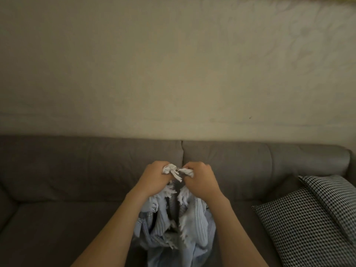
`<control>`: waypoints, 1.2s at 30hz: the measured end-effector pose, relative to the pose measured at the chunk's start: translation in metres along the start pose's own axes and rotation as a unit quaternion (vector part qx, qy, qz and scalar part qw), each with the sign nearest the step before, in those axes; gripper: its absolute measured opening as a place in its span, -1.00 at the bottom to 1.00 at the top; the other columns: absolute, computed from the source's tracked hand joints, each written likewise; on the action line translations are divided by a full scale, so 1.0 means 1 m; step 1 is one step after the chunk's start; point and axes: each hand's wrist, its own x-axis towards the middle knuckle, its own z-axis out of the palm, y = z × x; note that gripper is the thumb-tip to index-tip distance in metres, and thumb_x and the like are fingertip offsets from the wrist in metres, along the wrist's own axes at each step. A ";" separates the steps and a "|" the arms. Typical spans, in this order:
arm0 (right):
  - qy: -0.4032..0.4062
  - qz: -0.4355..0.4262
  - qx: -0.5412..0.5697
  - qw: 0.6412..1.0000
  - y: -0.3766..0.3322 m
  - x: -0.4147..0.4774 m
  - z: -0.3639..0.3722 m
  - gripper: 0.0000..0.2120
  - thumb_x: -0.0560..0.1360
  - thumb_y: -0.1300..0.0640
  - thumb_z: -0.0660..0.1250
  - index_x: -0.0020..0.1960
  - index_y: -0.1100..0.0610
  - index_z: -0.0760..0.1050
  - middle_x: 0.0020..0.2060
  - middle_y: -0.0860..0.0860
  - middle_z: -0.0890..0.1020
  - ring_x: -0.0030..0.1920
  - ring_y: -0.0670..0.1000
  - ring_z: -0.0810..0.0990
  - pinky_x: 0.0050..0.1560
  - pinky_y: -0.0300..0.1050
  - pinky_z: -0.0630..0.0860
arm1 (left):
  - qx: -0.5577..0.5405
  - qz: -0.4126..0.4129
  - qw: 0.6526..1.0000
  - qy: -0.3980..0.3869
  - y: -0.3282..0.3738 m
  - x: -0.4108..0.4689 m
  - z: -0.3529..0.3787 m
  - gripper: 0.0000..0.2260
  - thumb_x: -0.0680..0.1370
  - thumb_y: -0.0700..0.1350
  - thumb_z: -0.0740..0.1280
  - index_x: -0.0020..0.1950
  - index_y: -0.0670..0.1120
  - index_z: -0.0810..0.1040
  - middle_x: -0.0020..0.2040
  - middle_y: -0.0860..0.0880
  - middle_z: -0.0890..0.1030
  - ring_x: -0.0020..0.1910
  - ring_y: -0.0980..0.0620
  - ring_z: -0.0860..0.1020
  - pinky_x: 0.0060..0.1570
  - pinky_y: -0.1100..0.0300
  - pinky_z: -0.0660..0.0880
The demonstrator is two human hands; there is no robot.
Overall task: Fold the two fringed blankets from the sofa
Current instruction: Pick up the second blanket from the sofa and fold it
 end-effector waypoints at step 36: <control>0.211 0.159 0.285 0.921 0.010 -0.013 0.000 -0.52 0.48 0.35 0.35 0.14 -0.21 0.60 0.16 -0.01 0.63 0.01 0.00 0.66 0.01 -0.11 0.59 | -0.247 -0.150 0.955 0.071 0.021 -0.009 -0.021 -0.59 0.52 -0.42 0.23 0.18 0.01 0.61 0.01 -0.07 0.60 -0.07 0.02 0.55 -0.06 0.11 0.48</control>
